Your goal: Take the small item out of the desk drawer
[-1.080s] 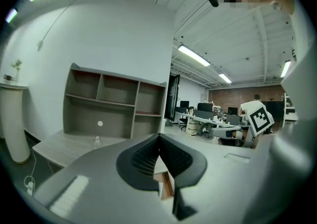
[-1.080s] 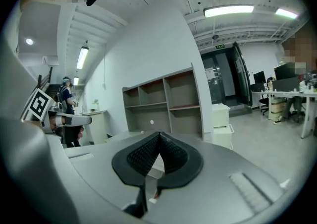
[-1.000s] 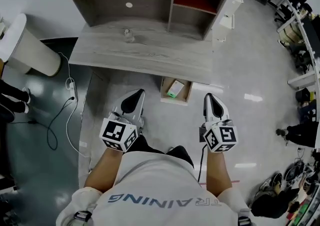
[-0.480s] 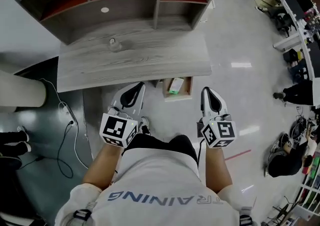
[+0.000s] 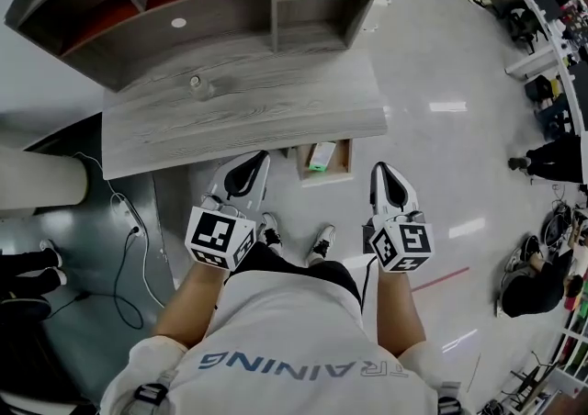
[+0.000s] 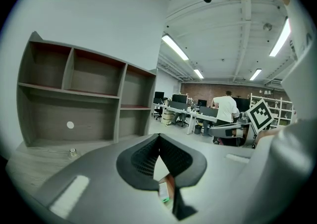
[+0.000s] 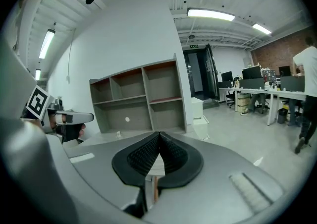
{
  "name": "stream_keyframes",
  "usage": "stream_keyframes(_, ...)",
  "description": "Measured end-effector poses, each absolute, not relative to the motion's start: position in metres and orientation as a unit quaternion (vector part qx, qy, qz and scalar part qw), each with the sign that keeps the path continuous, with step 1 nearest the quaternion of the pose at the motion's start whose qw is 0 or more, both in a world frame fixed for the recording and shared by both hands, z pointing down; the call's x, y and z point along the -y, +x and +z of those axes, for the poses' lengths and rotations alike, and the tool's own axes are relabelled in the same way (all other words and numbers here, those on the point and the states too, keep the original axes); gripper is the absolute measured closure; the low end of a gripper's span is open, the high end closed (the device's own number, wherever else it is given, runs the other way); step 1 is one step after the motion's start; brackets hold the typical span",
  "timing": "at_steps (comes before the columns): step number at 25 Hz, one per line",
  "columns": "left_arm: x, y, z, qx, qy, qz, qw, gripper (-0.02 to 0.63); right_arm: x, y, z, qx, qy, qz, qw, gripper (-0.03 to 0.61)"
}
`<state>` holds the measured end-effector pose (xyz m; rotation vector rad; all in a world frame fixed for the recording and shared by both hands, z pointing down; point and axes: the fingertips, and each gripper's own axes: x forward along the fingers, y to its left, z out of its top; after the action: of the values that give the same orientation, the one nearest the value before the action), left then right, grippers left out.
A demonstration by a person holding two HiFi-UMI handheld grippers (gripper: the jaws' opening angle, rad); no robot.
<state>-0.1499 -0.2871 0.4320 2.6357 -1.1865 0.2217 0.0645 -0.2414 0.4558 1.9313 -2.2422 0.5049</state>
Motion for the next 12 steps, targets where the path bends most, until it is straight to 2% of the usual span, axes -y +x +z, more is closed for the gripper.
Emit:
stream_keyframes(8, 0.291, -0.128, 0.444, 0.416, 0.894, 0.094, 0.136, 0.612, 0.254, 0.086, 0.494, 0.742, 0.629, 0.213, 0.096, 0.565)
stream_keyframes(12, 0.297, -0.128, 0.458, 0.423, 0.888, 0.105, 0.145, 0.612, 0.263, 0.077, 0.540, 0.740, 0.609, 0.259, 0.121, 0.485)
